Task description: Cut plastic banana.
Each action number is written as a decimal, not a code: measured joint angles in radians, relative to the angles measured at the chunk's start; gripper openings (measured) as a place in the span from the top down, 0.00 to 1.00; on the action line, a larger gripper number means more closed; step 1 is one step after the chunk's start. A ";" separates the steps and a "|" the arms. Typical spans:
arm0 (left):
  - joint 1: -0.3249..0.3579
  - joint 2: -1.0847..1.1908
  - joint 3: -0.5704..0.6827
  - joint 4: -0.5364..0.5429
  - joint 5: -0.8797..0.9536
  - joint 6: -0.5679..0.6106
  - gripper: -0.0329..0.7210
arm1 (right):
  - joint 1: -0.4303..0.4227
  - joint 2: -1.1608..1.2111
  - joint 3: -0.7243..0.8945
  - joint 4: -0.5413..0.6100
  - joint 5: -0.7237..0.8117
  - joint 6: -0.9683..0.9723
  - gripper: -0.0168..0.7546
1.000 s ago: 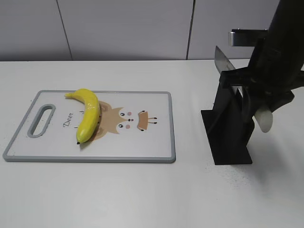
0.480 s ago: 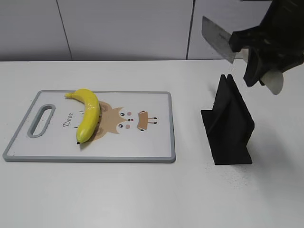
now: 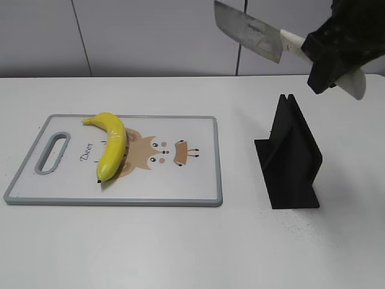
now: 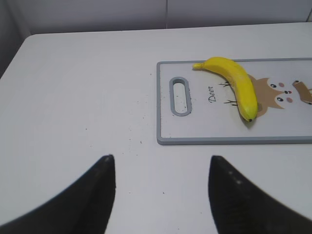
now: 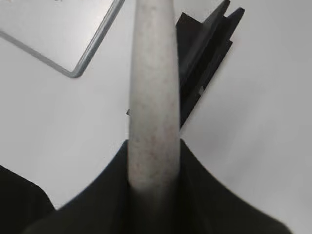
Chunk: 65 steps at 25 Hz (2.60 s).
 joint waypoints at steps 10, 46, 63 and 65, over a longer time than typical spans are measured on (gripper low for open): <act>0.000 0.000 0.000 0.000 0.000 0.000 0.18 | 0.000 0.000 0.000 0.000 -0.024 -0.579 0.74; -0.148 1.297 -0.858 -0.497 0.175 1.170 0.18 | 0.000 0.221 -0.136 0.343 -0.010 -1.110 0.74; -0.303 1.639 -0.957 -0.290 0.051 1.216 0.22 | 0.033 0.410 -0.258 0.387 -0.035 -1.140 0.74; -0.303 1.661 -0.957 -0.287 0.036 1.216 0.23 | 0.038 0.417 -0.269 0.388 -0.035 -1.142 0.74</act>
